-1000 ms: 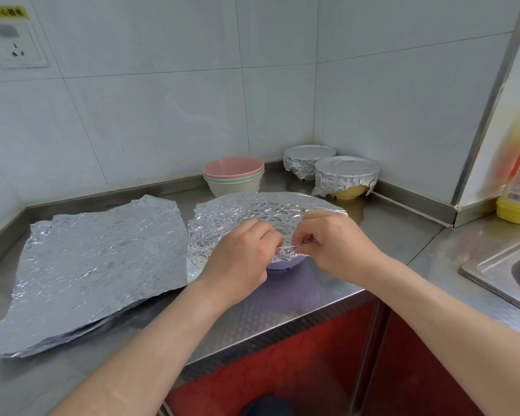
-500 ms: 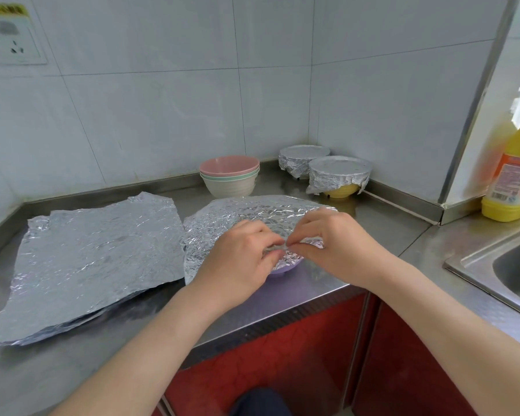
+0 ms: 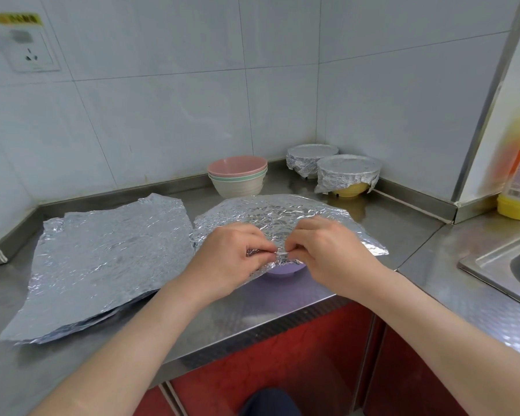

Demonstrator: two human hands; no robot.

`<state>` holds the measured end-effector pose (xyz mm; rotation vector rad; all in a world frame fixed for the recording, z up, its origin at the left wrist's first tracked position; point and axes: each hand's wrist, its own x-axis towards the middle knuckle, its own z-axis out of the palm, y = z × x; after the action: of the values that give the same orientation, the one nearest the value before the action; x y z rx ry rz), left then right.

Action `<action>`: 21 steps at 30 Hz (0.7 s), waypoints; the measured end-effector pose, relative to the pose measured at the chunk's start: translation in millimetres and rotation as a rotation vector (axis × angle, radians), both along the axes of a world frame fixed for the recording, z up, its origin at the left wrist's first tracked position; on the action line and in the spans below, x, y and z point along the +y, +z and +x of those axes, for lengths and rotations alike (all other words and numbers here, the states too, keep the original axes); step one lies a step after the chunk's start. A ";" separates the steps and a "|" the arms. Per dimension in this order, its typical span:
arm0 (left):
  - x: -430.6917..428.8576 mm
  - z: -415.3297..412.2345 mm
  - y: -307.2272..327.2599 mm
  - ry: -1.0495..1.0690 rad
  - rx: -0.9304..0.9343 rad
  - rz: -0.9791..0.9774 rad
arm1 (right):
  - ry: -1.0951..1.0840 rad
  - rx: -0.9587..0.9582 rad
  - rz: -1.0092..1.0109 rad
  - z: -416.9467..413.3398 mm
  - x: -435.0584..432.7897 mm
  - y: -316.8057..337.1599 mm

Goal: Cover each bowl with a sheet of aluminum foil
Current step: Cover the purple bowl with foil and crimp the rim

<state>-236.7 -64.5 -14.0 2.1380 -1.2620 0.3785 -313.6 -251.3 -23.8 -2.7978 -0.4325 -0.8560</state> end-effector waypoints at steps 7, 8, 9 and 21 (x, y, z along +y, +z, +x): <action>-9.8 -12.3 -11.7 0.058 -0.144 -0.026 | 0.053 0.020 0.004 0.4 -12.4 0.6; -11.1 -15.8 -11.5 0.057 -0.146 -0.020 | 0.055 0.036 0.030 -1.6 -18.5 2.5; -11.8 -18.5 -10.3 0.051 -0.133 -0.020 | 0.054 0.051 0.061 -4.0 -26.3 4.2; -9.6 -14.2 4.5 0.009 0.072 -0.031 | 0.021 0.119 0.370 -18.2 -15.4 10.6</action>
<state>-250.9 -74.1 -9.5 2.1133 -1.1994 0.3201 -331.9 -266.7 -13.3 -2.4805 -0.2539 -0.6804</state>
